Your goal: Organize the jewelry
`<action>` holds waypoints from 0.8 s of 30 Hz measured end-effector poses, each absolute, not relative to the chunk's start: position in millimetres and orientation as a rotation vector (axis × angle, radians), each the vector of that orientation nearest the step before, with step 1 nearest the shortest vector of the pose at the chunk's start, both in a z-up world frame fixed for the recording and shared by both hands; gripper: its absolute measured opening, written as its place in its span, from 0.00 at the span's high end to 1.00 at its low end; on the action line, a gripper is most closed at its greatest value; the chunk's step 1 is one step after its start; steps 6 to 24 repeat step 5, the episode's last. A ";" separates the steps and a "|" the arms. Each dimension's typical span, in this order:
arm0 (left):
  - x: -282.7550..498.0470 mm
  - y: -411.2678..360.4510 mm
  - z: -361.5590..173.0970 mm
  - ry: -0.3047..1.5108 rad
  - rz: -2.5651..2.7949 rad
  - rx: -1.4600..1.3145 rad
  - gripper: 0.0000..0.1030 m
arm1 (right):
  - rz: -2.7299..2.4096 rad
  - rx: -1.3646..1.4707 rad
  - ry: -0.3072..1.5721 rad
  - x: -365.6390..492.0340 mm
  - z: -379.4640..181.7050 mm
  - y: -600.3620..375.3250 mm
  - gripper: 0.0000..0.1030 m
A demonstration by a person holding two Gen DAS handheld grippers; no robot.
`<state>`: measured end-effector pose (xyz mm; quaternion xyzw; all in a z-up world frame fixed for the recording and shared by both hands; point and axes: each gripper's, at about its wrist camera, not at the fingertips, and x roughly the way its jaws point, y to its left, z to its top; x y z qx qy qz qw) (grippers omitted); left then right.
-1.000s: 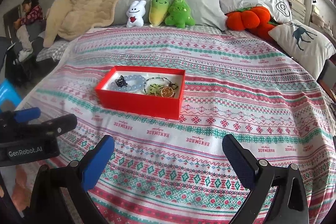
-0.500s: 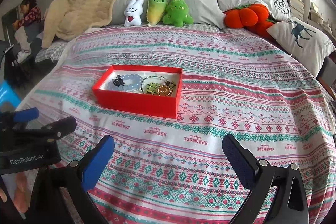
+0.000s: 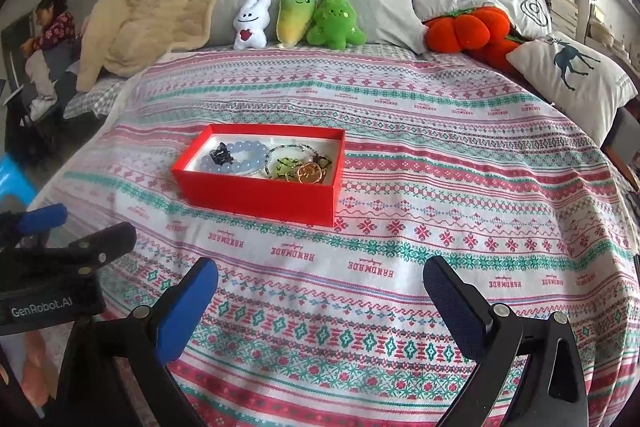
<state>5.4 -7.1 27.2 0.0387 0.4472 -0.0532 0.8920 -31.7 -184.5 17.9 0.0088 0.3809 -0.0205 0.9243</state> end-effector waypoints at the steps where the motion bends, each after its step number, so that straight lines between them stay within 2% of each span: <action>1: 5.3 -7.2 27.2 0.928 -0.110 0.080 0.01 | -0.041 0.017 0.782 -31.6 18.0 -184.5 0.00; 24: 5.8 -7.3 26.9 0.928 -0.110 0.083 0.01 | -0.041 0.013 0.781 -31.6 18.1 -184.4 0.00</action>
